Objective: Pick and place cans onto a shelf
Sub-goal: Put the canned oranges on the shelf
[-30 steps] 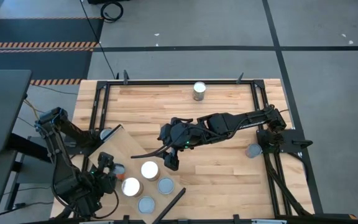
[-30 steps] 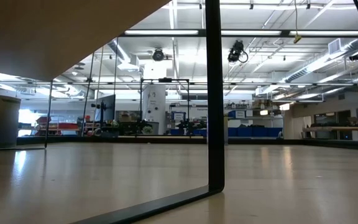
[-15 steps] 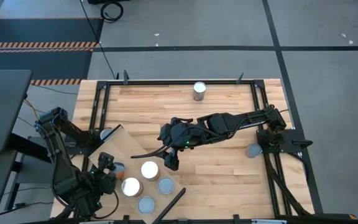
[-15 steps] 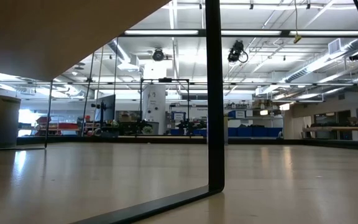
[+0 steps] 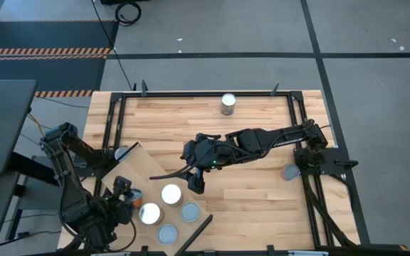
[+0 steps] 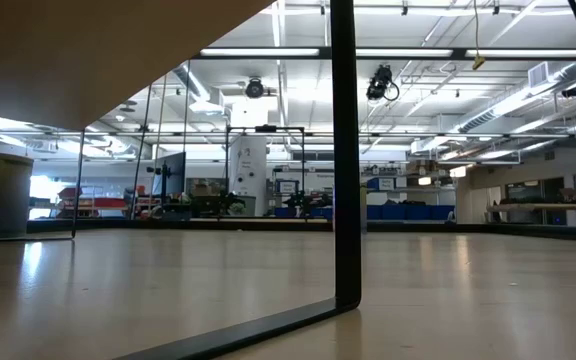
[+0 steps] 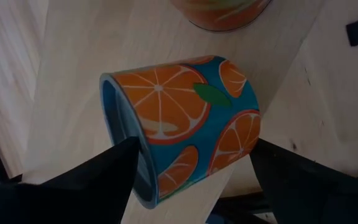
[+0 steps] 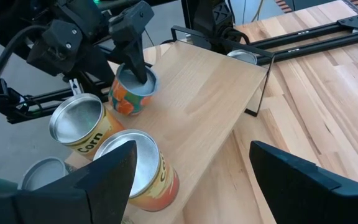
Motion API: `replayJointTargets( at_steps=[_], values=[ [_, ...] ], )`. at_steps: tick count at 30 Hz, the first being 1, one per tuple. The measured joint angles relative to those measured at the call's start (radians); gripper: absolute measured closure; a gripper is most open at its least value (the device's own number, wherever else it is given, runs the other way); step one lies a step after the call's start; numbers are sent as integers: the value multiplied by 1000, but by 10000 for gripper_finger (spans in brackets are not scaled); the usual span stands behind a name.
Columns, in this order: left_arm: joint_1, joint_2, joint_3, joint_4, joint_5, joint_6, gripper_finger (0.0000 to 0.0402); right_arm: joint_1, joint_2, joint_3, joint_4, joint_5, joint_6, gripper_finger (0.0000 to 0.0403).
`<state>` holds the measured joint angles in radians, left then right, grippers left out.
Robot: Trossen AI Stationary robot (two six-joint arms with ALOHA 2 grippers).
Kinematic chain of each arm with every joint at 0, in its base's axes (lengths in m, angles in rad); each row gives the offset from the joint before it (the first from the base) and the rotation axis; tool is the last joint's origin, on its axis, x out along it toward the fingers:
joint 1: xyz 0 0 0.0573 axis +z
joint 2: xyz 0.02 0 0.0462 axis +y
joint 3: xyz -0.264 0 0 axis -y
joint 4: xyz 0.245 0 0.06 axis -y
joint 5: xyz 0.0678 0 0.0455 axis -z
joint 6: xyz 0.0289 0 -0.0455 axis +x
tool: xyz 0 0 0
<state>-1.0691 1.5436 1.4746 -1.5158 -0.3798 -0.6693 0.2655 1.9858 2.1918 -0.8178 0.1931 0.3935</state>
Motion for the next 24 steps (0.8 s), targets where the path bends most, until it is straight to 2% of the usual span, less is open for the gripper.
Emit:
replayJointTargets(
  at_steps=[24],
  values=[
    [13, 0, 0, -24, 14, 10, 88, -1, 0, 0, 0, 0, 0, 85]
  ],
)
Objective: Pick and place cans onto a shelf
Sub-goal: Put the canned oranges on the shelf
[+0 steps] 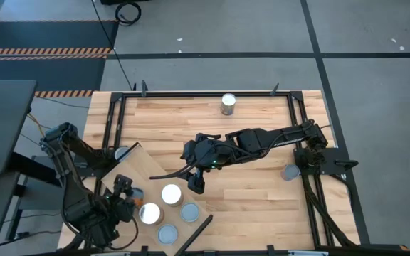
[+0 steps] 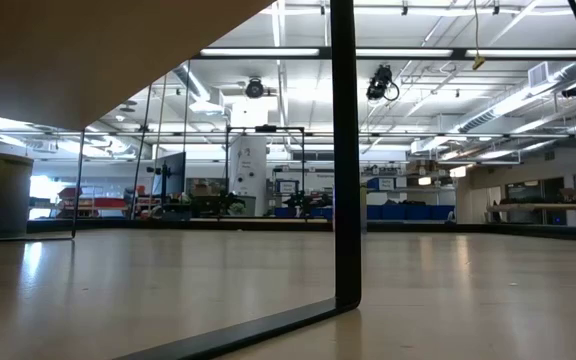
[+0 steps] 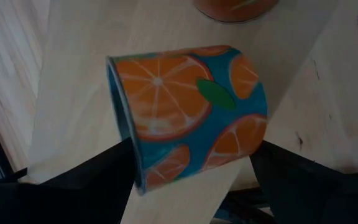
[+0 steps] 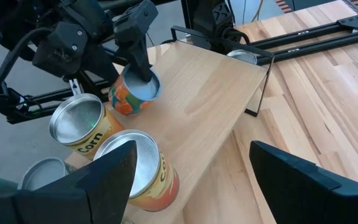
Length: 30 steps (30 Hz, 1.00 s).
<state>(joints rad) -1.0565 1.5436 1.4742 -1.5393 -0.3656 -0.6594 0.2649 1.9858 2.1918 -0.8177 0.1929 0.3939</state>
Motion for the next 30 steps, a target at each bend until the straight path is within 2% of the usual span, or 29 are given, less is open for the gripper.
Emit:
replayJointTargets(
  at_steps=[7, 16, 24, 30],
  values=[
    [-1, 0, 0, 4, 14, 43, 89, 0, 0, 0, 0, 0, 6, 85],
    [-1, 0, 0, 6, 6, 41, 120, 0, 0, 0, 0, 0, 6, 85],
    [-1, 0, 0, -4, 5, 39, 89, 0, 0, 0, 0, 0, 7, 85],
    [-1, 0, 0, -33, 31, 38, 86, 0, 0, 0, 0, 0, 16, 85]
  ],
)
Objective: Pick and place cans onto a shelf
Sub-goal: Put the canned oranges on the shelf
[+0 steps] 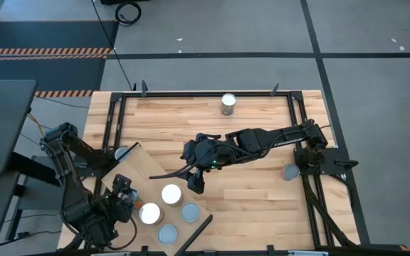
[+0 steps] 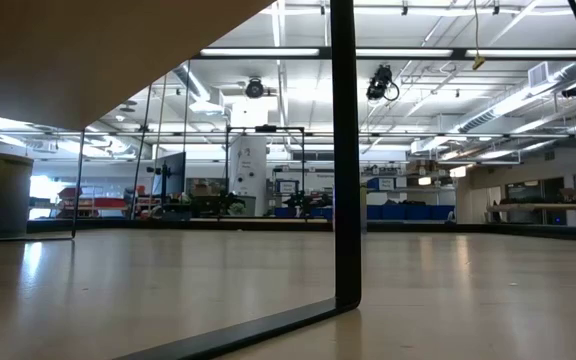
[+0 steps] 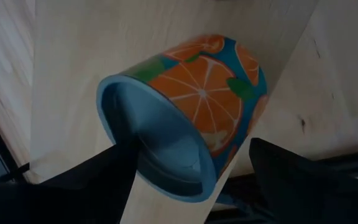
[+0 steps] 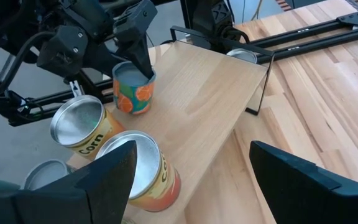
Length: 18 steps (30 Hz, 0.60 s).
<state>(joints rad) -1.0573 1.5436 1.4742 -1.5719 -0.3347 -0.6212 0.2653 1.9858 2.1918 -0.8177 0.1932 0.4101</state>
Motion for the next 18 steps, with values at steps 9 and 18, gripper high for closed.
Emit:
replayJointTargets(
  at_steps=[9, 18],
  values=[
    [0, 0, 0, 1, 7, 0, 86, 0, 0, 0, 0, 0, 6, 85],
    [0, -26, 25, 2, 17, 1, 86, 0, 0, 0, 0, 0, 9, 85]
  ],
)
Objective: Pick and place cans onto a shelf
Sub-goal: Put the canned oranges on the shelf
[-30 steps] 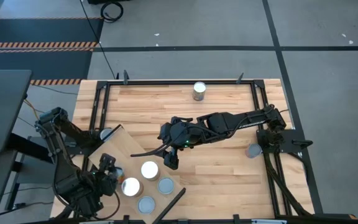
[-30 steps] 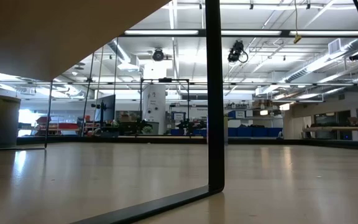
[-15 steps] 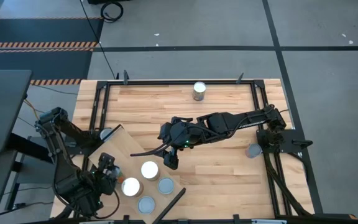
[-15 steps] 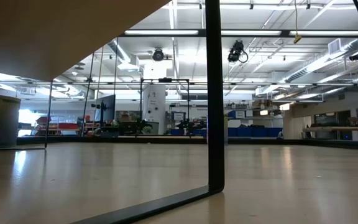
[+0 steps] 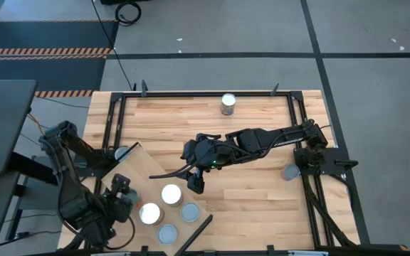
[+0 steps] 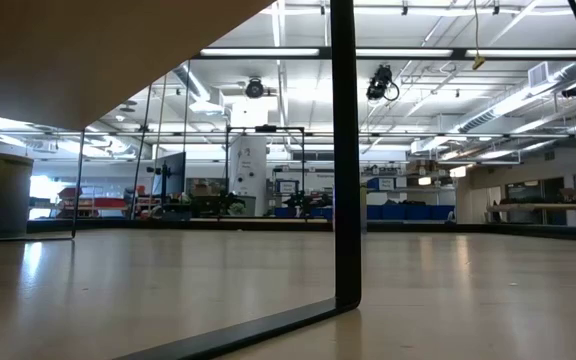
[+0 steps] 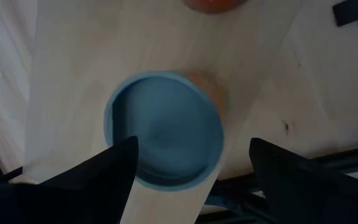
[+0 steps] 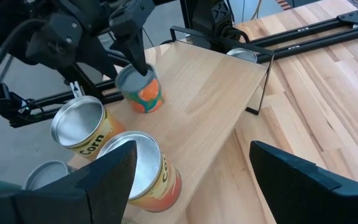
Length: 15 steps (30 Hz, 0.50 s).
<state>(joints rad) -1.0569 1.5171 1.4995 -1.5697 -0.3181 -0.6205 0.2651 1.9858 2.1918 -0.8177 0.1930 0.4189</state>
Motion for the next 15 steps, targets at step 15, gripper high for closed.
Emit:
replayJointTargets(
  at_steps=[15],
  values=[
    [0, -82, 0, -1, -2, -56, 86, 0, 0, 0, 0, -1, 27, 85]
  ],
)
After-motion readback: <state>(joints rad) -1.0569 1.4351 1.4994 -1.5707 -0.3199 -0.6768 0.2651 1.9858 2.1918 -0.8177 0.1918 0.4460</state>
